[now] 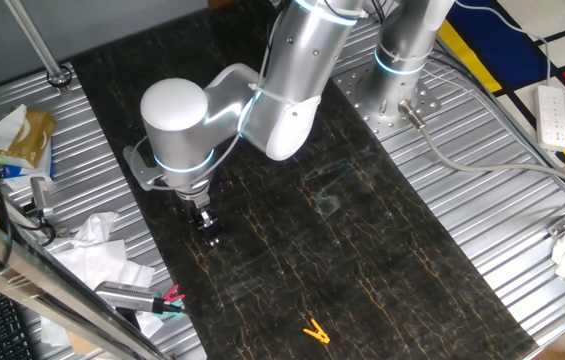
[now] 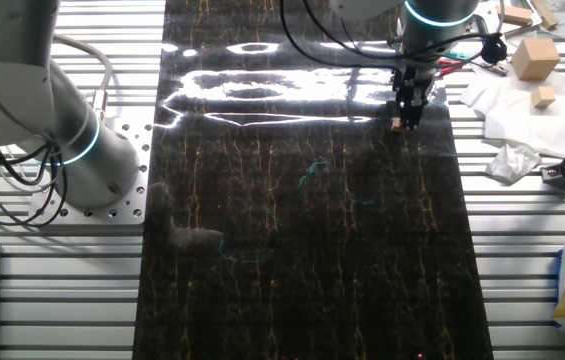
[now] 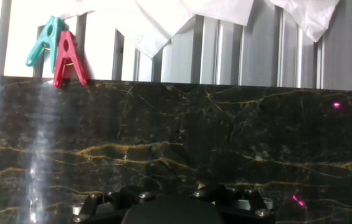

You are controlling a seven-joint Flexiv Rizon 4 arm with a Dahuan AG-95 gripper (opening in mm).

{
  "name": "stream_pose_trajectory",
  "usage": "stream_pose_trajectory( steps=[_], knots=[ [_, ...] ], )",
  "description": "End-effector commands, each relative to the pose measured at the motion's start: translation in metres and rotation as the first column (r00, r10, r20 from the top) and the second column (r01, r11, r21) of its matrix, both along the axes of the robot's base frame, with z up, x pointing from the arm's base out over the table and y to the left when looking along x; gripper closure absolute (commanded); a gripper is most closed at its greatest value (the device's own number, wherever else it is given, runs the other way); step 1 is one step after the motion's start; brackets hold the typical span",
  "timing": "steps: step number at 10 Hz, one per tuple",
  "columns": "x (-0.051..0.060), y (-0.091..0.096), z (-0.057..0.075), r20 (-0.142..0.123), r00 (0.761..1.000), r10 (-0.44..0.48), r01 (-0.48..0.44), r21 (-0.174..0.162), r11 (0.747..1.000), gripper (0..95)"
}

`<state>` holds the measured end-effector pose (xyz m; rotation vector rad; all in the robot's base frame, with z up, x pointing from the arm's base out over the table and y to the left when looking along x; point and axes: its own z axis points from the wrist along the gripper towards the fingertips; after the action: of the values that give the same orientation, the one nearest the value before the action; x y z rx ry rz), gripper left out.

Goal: Use the gripper to push the small block from left to right

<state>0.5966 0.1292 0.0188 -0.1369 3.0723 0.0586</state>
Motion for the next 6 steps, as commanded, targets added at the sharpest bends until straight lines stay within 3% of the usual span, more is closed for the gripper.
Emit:
stream_pose_trajectory(
  steps=[1, 6],
  knots=[
    [-0.0003, 0.0, -0.0002, -0.006, 1.0, 0.003, -0.003, 0.0, 1.0, 19.0],
    [-0.0003, 0.0, -0.0002, -0.019, 1.0, 0.003, -0.002, 0.002, 1.0, 19.0]
  ],
)
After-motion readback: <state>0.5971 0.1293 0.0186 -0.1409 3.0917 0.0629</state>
